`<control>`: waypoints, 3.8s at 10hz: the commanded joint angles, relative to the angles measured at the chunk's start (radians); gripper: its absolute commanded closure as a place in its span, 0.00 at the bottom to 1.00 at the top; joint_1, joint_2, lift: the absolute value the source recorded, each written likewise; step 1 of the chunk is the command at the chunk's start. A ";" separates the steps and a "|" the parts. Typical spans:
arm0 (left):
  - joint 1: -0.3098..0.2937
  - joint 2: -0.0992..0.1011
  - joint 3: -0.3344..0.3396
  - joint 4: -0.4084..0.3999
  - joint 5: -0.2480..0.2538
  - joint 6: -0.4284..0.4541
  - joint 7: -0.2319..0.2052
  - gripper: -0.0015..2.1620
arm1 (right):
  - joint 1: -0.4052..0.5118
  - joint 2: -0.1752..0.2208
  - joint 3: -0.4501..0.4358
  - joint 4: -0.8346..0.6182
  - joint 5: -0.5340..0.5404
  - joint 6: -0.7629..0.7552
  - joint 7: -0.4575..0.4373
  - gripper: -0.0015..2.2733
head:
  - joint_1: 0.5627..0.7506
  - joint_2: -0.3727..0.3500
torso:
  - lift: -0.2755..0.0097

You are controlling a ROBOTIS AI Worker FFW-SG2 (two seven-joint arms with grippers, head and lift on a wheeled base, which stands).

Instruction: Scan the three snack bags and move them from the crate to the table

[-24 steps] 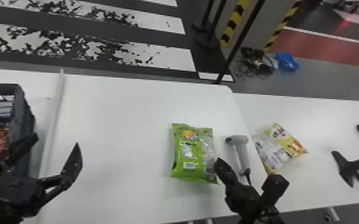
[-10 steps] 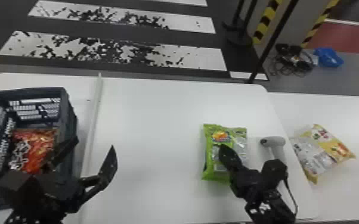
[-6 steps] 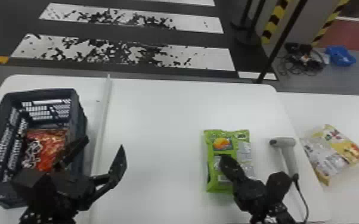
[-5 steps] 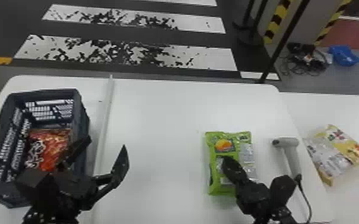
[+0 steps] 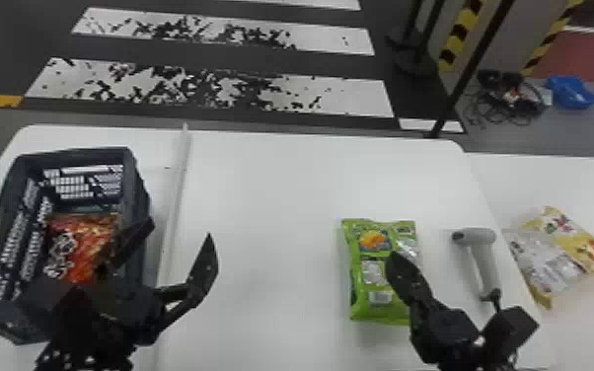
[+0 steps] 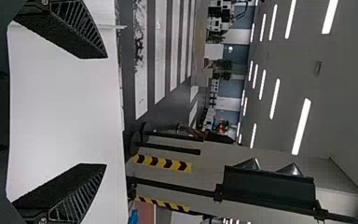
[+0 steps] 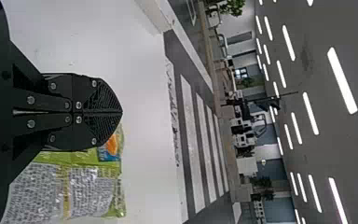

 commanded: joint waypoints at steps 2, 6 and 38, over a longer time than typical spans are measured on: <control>0.031 -0.004 0.000 -0.064 0.016 0.002 0.035 0.02 | 0.094 0.005 -0.149 -0.184 -0.039 0.008 -0.002 0.00 | 0.70 0.31 | 0.75; 0.057 -0.006 0.006 -0.066 0.048 -0.001 0.098 0.02 | 0.014 -0.038 -0.302 -0.092 0.076 0.161 0.089 0.04 | 0.70 0.11 | 0.75; 0.025 0.023 -0.023 -0.006 0.056 -0.038 0.097 0.02 | 0.229 0.089 -0.267 -0.204 -0.133 0.413 0.158 0.99 | 0.70 0.14 | 0.75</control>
